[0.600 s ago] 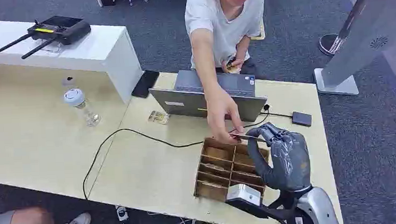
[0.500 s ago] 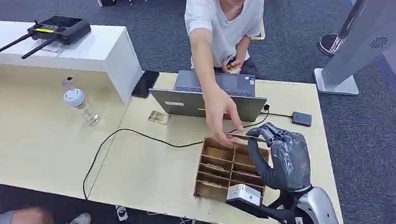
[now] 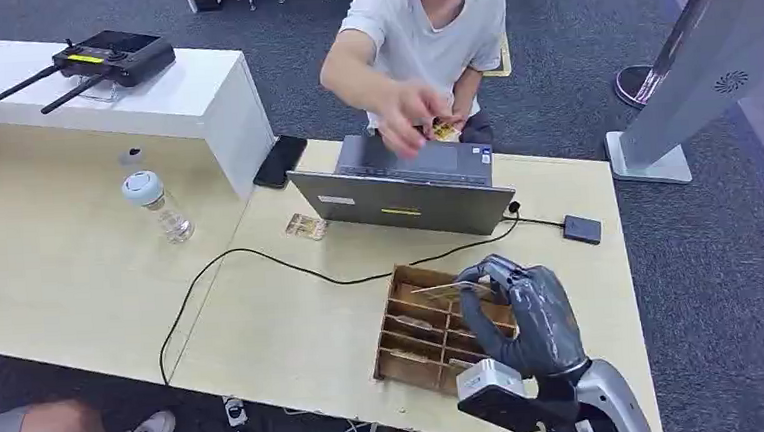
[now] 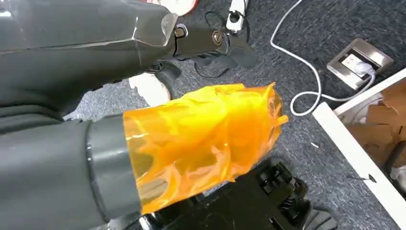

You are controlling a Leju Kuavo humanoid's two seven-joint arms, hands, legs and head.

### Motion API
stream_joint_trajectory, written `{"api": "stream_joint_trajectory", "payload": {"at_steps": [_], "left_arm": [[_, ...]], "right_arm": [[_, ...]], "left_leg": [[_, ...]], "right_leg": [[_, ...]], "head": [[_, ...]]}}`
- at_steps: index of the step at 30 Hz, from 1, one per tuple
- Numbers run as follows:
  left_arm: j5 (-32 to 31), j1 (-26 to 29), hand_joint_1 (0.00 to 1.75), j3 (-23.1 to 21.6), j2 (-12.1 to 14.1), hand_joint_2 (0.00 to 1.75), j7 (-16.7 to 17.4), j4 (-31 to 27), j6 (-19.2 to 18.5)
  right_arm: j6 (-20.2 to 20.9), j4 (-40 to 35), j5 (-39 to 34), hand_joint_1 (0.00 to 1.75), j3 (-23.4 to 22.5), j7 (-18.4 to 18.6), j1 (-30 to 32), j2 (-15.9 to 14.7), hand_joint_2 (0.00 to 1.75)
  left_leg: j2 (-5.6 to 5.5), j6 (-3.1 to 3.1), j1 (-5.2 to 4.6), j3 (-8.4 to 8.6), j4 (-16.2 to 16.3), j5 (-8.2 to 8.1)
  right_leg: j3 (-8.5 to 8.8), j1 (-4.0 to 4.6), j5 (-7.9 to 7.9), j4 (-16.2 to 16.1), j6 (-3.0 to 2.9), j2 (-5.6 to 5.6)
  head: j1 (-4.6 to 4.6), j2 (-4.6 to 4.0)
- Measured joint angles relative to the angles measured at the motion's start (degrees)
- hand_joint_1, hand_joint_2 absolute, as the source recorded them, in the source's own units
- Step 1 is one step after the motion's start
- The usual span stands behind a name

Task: Pass the card to the sensor for recognition and then transmit it.

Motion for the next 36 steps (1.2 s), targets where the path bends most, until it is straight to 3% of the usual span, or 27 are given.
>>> {"api": "stream_joint_trajectory", "payload": {"at_steps": [7, 13, 23, 28, 36], "left_arm": [[-0.4, 0.7, 0.0, 1.1, -0.1, 0.0, -0.4, 0.0, 0.0], [-0.7, 0.9, 0.0, 1.7, -0.4, 0.0, -1.9, 0.0, 0.4], [1.3, 0.8, 0.0, 1.7, -0.4, 0.0, -4.1, 0.3, 2.4], [2.3, 0.8, 0.0, 1.4, -0.4, 0.0, -4.3, 0.7, 3.3], [4.1, 0.9, 0.0, 0.2, 0.1, 0.0, -4.7, 1.0, 4.7]], "right_arm": [[4.2, -1.2, -7.3, 1.75, -2.8, -2.2, 2.0, -0.2, 1.75], [14.7, -1.9, -24.1, 1.75, -6.7, -7.2, 4.6, -0.4, 1.75], [28.3, -2.0, -40.3, 1.75, -11.2, -9.7, 8.0, -0.8, 1.75], [30.5, -2.0, -42.3, 1.75, -11.5, -10.2, 9.1, -1.0, 1.75], [29.3, -1.6, -41.2, 1.75, -12.3, -9.1, 10.5, -2.1, 1.75]], "left_leg": [[0.0, 0.0, 0.0, 0.01, 0.0, 0.0], [-0.01, 0.0, 0.0, 0.0, 0.0, 0.0], [0.0, 0.01, 0.0, 0.0, 0.0, -0.01], [0.0, 0.01, 0.0, 0.0, 0.0, -0.01], [0.0, 0.02, -0.01, -0.01, 0.0, -0.02]], "right_leg": [[0.0, 0.0, 0.0, 0.0, 0.0, 0.0], [0.0, 0.0, 0.0, 0.0, 0.0, -0.01], [0.0, 0.0, 0.0, 0.0, 0.0, 0.0], [0.0, 0.0, 0.0, 0.0, 0.0, 0.0], [0.0, -0.01, -0.01, 0.0, 0.01, 0.0]], "head": [[-0.02, 0.0], [-0.02, 0.0], [-0.02, 0.0], [-0.02, 0.0], [-0.02, 0.0]]}}
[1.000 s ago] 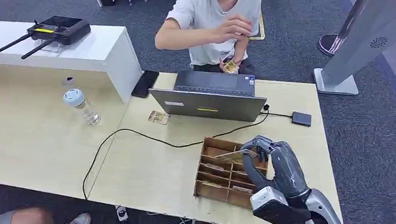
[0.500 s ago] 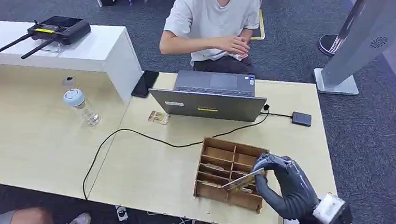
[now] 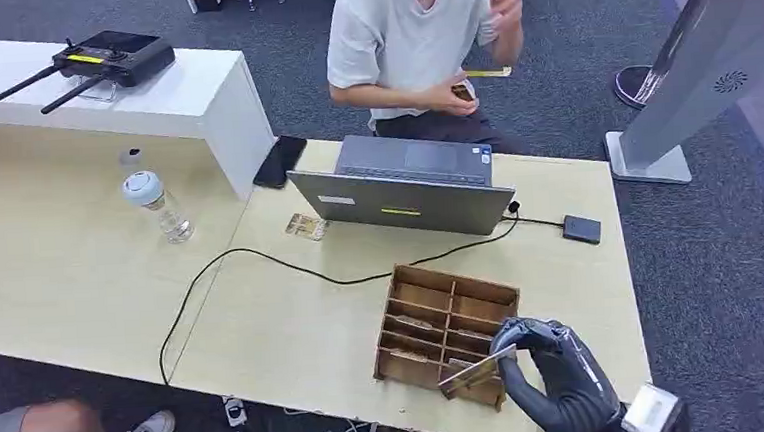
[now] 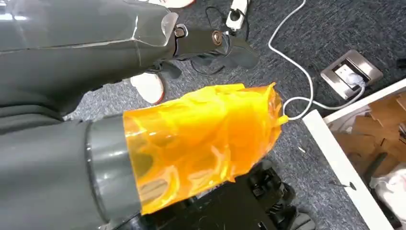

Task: Pass the card to the sensor for recognition and then transmit it.

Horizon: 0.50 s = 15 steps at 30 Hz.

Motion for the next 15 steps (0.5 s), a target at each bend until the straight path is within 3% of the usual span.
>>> {"api": "stream_joint_trajectory", "payload": {"at_steps": [15], "left_arm": [[4.7, 0.4, 0.0, -2.8, 1.2, 0.0, -0.2, 0.5, 3.6]], "right_arm": [[-2.8, 2.8, -1.0, 1.75, -2.7, 1.8, 5.4, -3.3, 1.75]], "left_leg": [[0.0, -0.01, 0.0, -0.01, 0.0, -0.03]], "right_leg": [[0.0, 0.0, -0.02, 0.0, 0.01, -0.01]], "head": [[0.0, 0.0]]}}
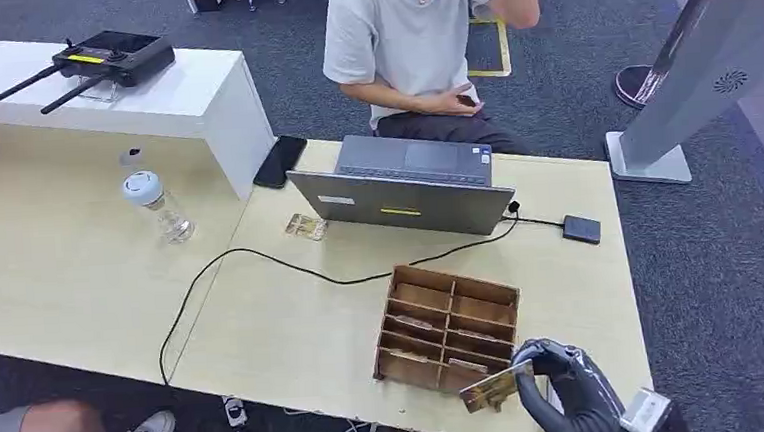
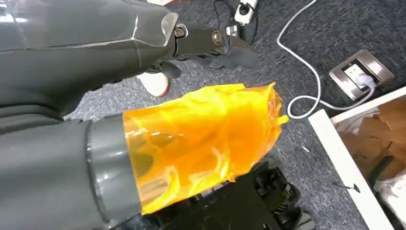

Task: Pass the card to the sensor for recognition and then transmit it.

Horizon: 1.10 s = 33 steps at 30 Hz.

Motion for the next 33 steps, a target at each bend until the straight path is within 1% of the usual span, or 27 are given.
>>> {"api": "stream_joint_trajectory", "payload": {"at_steps": [4, 8, 12, 19, 27, 33], "left_arm": [[1.4, 0.3, 0.0, -0.8, 0.4, 0.0, 0.0, 0.0, 1.0], [3.7, 0.4, 0.0, -2.4, 1.0, 0.0, 0.1, 0.0, 2.4], [6.3, 0.2, 0.0, -4.8, 1.8, 0.0, 0.3, 0.0, 3.9], [10.1, -0.9, 0.0, -8.9, 3.0, 0.0, 0.9, 0.0, 5.8], [13.6, -2.3, 0.0, -13.2, 4.0, 0.0, 1.2, 0.0, 7.6], [15.3, -2.7, 0.0, -15.2, 4.5, 0.0, 1.2, 0.0, 8.6]], "right_arm": [[-1.0, 0.5, -0.2, 1.75, -0.3, 0.6, 1.2, -1.0, 1.75], [-2.9, 0.6, 0.2, 1.75, -0.6, 1.9, 2.6, -2.2, 1.75], [-5.7, 1.2, 2.5, 1.75, -0.7, 4.3, 3.3, -4.0, 1.75], [-9.2, 2.5, 5.5, 1.75, -0.4, 8.2, 3.7, -6.5, 1.75], [-11.3, 3.1, 6.2, 1.75, 0.5, 11.0, 3.6, -8.5, 1.75], [-13.3, 3.0, 7.8, 1.75, 0.7, 13.1, 3.4, -9.6, 1.75]], "left_leg": [[0.0, 0.0, 0.0, 0.01, 0.0, 0.0], [0.0, 0.01, 0.0, 0.0, 0.0, -0.01], [0.01, 0.03, 0.0, 0.01, 0.0, -0.02], [0.0, 0.03, -0.01, 0.0, 0.0, -0.02], [0.0, 0.02, 0.0, 0.0, 0.0, -0.02], [0.0, 0.03, -0.01, -0.01, 0.0, -0.02]], "right_leg": [[0.0, 0.0, 0.0, 0.0, 0.0, 0.0], [0.0, 0.0, 0.0, 0.0, 0.0, 0.0], [0.0, 0.0, 0.0, 0.0, 0.01, 0.0], [0.0, 0.0, 0.0, 0.0, 0.01, 0.0], [0.01, 0.0, 0.0, 0.0, 0.01, 0.0], [0.0, -0.01, 0.0, 0.0, 0.01, 0.0]], "head": [[0.0, 0.0], [-0.02, 0.0], [0.0, 0.0], [-0.02, 0.0], [0.02, 0.0], [0.02, 0.0]]}}
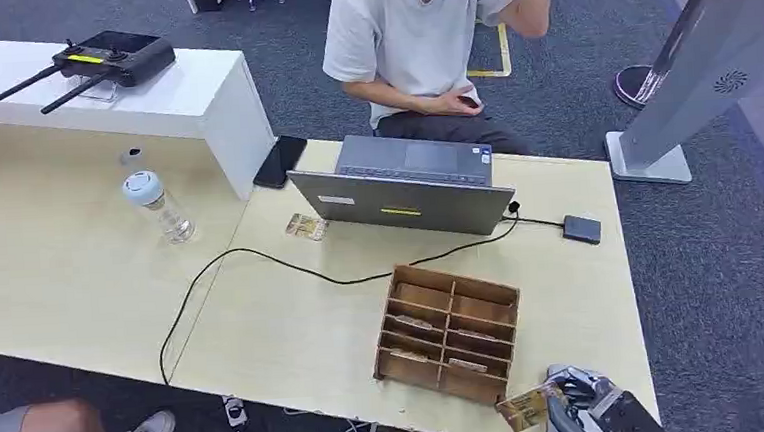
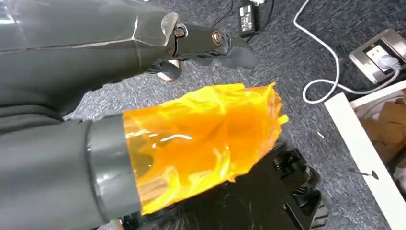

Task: Pass the card to the sensor for recognition and then transmit it.

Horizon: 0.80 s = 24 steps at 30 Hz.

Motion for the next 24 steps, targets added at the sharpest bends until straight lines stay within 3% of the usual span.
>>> {"api": "stream_joint_trajectory", "payload": {"at_steps": [24], "left_arm": [[3.8, -1.8, 0.0, -5.1, 0.9, 0.0, 0.1, 0.0, 1.6]], "right_arm": [[-1.8, 2.2, 3.0, 1.75, -1.2, 3.7, -1.2, -0.7, 1.75]], "left_leg": [[0.0, 0.0, 0.0, 0.01, 0.0, 0.0]], "right_leg": [[0.0, 0.0, 0.0, 0.0, 0.0, 0.0]], "head": [[-0.02, 0.0]]}}
